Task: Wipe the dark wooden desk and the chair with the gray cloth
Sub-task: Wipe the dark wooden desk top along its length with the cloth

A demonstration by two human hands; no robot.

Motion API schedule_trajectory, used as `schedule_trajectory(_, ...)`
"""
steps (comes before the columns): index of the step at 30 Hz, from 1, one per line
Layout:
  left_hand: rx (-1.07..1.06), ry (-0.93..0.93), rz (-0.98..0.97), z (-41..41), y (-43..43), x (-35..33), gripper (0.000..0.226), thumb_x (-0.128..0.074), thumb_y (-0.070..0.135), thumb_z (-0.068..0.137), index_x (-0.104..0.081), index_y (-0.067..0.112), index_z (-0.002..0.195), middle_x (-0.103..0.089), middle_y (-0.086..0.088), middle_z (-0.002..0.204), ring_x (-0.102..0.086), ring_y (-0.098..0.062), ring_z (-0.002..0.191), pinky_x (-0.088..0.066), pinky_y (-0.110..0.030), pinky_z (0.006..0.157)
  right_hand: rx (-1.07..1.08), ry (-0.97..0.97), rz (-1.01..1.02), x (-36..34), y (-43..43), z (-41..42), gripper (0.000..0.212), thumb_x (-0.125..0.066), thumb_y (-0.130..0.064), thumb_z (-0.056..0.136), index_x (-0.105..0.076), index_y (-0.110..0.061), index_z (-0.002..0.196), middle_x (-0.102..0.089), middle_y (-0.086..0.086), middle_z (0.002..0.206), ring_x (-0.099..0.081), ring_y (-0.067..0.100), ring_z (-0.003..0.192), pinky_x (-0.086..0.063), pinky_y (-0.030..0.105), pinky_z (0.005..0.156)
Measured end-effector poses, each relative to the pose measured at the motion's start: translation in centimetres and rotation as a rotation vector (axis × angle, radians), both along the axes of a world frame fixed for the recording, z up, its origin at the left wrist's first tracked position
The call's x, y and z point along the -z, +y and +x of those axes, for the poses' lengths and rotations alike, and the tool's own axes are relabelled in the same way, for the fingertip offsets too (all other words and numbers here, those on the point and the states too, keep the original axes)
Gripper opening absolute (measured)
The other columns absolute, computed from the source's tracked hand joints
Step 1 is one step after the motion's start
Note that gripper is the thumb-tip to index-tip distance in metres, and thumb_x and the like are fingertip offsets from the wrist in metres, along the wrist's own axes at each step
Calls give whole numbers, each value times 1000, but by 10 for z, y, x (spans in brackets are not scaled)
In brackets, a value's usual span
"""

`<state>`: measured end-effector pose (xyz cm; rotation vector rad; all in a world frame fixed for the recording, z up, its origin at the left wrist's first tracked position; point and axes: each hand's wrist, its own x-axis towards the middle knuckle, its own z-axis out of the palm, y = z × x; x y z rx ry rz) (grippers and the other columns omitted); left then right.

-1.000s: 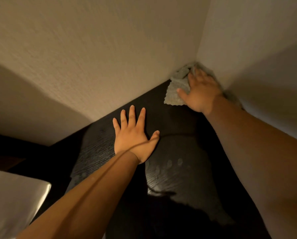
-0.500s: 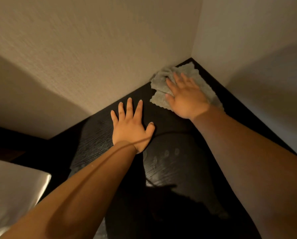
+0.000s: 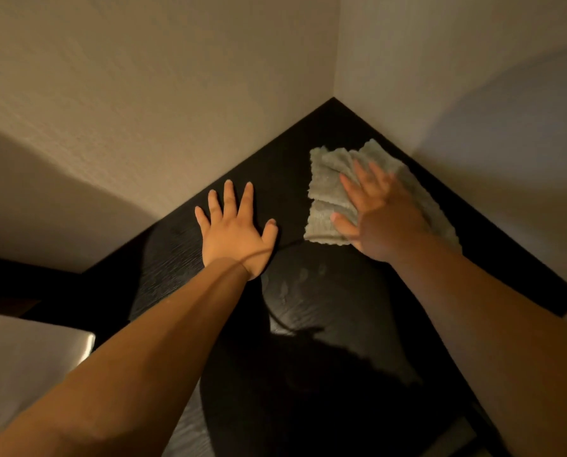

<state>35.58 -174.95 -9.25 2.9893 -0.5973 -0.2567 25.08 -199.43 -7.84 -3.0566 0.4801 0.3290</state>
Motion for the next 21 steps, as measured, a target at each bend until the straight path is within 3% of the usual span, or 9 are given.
schedule_trajectory(3, 0, 15, 5, 0, 2, 0, 84, -22, 72, 94, -5, 34, 168, 2, -4, 177, 7, -35, 161, 4, -61, 128, -43, 14, 68, -1, 37, -26, 86, -1, -73, 92, 5, -31, 167, 18, 5, 174, 13, 33, 160, 5, 51, 129)
schedule_trajectory(6, 3, 28, 4, 1, 2, -2, 87, -20, 73, 92, -6, 34, 168, 2, -5, 177, 7, -35, 161, 3, -62, 128, -194, -38, 175, -4, 74, -86, 78, -27, -72, 99, -21, -33, 166, 6, 1, 176, 10, 31, 162, 0, 52, 130)
schedule_trajectory(8, 2, 21, 2, 0, 2, -2, 86, -20, 74, 93, -6, 33, 168, 2, -5, 177, 6, -36, 161, 3, -62, 128, -246, 9, 194, -4, 72, -115, 80, -34, -73, 98, -22, -31, 165, 3, -1, 177, 9, 27, 162, -3, 50, 131)
schedule_trajectory(11, 9, 13, -6, -2, 2, -1, 85, -19, 73, 95, -6, 32, 168, 1, -6, 177, 6, -37, 161, 3, -62, 128, -130, 5, 83, -2, 32, -114, 86, -22, -77, 98, -14, -28, 167, 0, 5, 176, 7, 30, 162, -6, 54, 130)
schedule_trajectory(14, 5, 0, -9, 0, 3, -1, 84, -20, 73, 96, -6, 32, 168, 1, -6, 177, 6, -37, 161, 4, -61, 128, 153, -28, 30, 3, 13, -90, 85, -12, -75, 98, 6, -29, 167, 7, 7, 176, 8, 36, 161, -2, 57, 129)
schedule_trajectory(17, 13, 12, -17, -1, 2, 0, 80, -22, 69, 98, -9, 32, 168, 0, -7, 177, 5, -34, 162, 5, -61, 128, 202, 51, 201, -10, 63, -83, 76, -16, -60, 103, 24, -32, 162, 2, 15, 175, -1, 45, 159, -12, 61, 127)
schedule_trajectory(19, 34, 13, -49, -2, 5, 0, 76, -26, 62, 100, -15, 31, 168, -4, -7, 176, 1, -29, 163, 3, -59, 129, -28, -27, 415, -9, 107, -103, 63, -27, -51, 106, -16, -39, 166, -23, 12, 172, -22, 40, 158, -28, 55, 123)
schedule_trajectory(20, 50, 14, -70, -3, 8, 0, 73, -27, 58, 101, -19, 30, 168, -7, -7, 176, -1, -28, 163, 1, -56, 130, -175, -161, 370, 1, 128, -118, 61, -31, -51, 104, -32, -36, 162, -24, 8, 172, -20, 37, 159, -23, 52, 126)
schedule_trajectory(21, 69, 20, -89, -5, 12, -1, 71, -29, 55, 102, -21, 29, 167, -9, -6, 176, -3, -26, 163, -2, -54, 131, -311, -119, 274, 1, 146, -129, 62, -35, -51, 102, -36, -33, 162, -19, 4, 174, -12, 34, 161, -14, 51, 129)
